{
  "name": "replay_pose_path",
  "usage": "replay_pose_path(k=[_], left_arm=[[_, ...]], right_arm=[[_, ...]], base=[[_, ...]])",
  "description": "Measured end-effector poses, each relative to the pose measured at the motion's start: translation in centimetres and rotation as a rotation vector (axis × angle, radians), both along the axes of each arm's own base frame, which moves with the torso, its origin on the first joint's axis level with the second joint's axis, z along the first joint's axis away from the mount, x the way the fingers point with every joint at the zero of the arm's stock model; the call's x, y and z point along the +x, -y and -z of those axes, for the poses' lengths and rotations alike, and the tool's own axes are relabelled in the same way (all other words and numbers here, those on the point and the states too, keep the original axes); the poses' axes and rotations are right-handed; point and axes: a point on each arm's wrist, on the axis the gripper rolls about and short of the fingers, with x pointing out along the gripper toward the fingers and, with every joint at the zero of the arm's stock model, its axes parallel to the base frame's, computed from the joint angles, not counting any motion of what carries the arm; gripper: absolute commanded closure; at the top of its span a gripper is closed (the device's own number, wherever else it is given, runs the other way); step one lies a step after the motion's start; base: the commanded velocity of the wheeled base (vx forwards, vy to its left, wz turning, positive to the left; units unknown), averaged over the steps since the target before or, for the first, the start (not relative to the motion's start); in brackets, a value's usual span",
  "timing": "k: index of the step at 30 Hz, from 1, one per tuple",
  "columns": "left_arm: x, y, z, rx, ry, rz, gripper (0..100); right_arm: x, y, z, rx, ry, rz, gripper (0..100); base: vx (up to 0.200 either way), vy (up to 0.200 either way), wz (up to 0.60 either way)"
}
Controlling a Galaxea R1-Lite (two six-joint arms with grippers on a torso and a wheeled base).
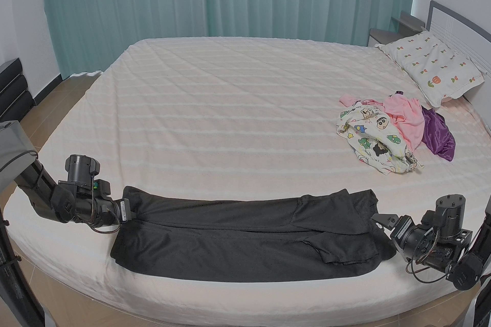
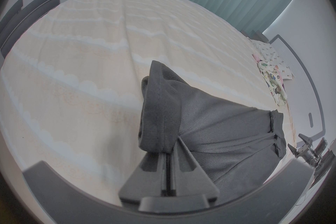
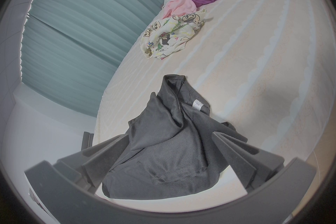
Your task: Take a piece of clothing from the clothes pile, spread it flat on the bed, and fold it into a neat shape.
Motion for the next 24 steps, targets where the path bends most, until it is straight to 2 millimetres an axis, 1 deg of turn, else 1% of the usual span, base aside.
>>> replay_pose_path(k=[12,24], left_arm=[[-0.6,-2.1,-1.7,-0.001,0.043,-0.068,100],[-1.7,-3.9,-3.2,-0.028,0.033,-0.109,100]], right_arm=[[0.0,0.0,0.0,0.0,0.0,0.0,0],[0.0,0.0,0.0,0.0,0.0,0.0,0]], base=[[0.0,0.0,0.0],[0.0,0.0,0.0]])
